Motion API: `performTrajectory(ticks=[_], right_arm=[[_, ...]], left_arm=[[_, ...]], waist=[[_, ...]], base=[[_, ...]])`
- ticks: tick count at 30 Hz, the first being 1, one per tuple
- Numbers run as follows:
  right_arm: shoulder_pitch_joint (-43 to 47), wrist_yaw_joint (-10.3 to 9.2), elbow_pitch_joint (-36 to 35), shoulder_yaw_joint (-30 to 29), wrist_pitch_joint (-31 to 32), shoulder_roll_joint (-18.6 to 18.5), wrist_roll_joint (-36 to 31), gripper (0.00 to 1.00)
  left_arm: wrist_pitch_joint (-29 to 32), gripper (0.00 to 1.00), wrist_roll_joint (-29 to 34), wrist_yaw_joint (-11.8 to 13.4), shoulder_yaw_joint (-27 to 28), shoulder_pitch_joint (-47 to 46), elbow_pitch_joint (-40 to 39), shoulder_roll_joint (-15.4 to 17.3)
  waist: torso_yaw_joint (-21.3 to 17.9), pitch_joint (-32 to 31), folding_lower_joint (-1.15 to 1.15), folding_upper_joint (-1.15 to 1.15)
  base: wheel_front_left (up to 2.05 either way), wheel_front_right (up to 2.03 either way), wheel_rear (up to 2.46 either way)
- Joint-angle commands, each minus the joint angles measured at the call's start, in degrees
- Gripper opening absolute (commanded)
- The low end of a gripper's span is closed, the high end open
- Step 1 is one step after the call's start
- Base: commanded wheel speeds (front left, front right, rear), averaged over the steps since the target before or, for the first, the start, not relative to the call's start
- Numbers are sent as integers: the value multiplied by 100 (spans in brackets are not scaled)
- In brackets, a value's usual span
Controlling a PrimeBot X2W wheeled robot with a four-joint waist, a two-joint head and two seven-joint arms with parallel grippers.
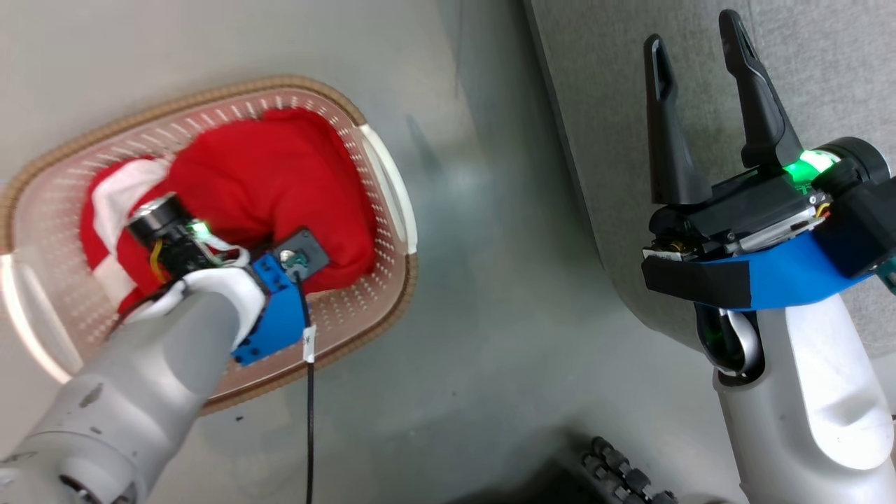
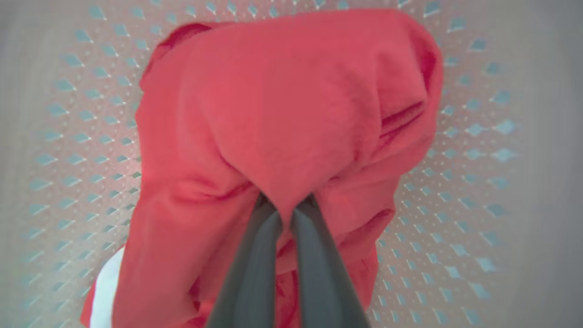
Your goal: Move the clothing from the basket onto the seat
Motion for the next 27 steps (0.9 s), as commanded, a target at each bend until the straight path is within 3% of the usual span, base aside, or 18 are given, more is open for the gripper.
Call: performTrajectory(ticks=[1,10,17,27], right_arm=[[22,1,50,-40,-17,-10,-79,100],[328,1,248,-100,-16,-12,-356,100],[717,1,439,-170,-17,-13,-514,100],[1339,1,616,-296,-16,-13,-658,100]], left_arm=[[-191,0,-86,-4,-17,17,-27,-113],[-977,0,-707,-5,45,141,62,-552],[-1211,0,-1098,3,367,321,-17,-769],[-1220,0,-1200,288,1315,844,-1258,-549]], waist=[[159,-255,0,0],[558,-1222,0,0],[865,-2075,0,0],[1183,-3133,0,0]], base=[[0,0,0],[0,0,0],[0,0,0],[0,0,0]])
